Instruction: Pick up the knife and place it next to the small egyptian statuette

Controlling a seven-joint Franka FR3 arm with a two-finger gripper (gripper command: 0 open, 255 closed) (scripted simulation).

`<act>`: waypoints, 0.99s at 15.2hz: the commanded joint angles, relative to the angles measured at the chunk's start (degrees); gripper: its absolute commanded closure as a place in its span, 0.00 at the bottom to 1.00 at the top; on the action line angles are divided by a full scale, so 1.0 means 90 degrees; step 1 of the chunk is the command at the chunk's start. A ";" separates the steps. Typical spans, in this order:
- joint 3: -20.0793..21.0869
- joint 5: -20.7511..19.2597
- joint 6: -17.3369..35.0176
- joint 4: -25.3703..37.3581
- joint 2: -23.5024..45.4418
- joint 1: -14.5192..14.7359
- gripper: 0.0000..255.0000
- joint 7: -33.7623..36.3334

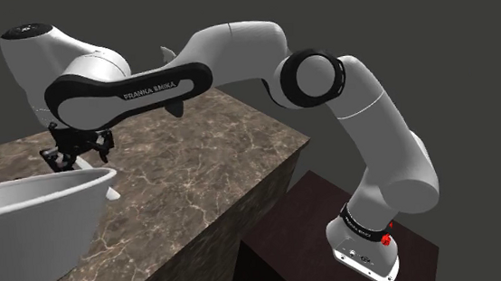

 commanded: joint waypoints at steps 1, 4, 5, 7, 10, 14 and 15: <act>0.0033 0.0026 0.0001 -0.0036 0.0014 0.0031 0.00 -0.0004; 0.0042 0.0026 0.0033 -0.0107 -0.0017 0.0010 0.00 0.0021; 0.0073 0.0064 -0.0120 -0.0011 -0.0088 0.0032 0.00 -0.0009; 0.0121 0.0133 -0.0446 0.0235 -0.0204 0.0100 0.00 -0.0077; 0.0135 0.0156 -0.0582 0.0353 -0.0239 0.0135 0.00 -0.0106; 0.0135 0.0156 -0.0583 0.0355 -0.0239 0.0136 0.00 -0.0106; 0.0135 0.0156 -0.0583 0.0355 -0.0239 0.0136 0.00 -0.0106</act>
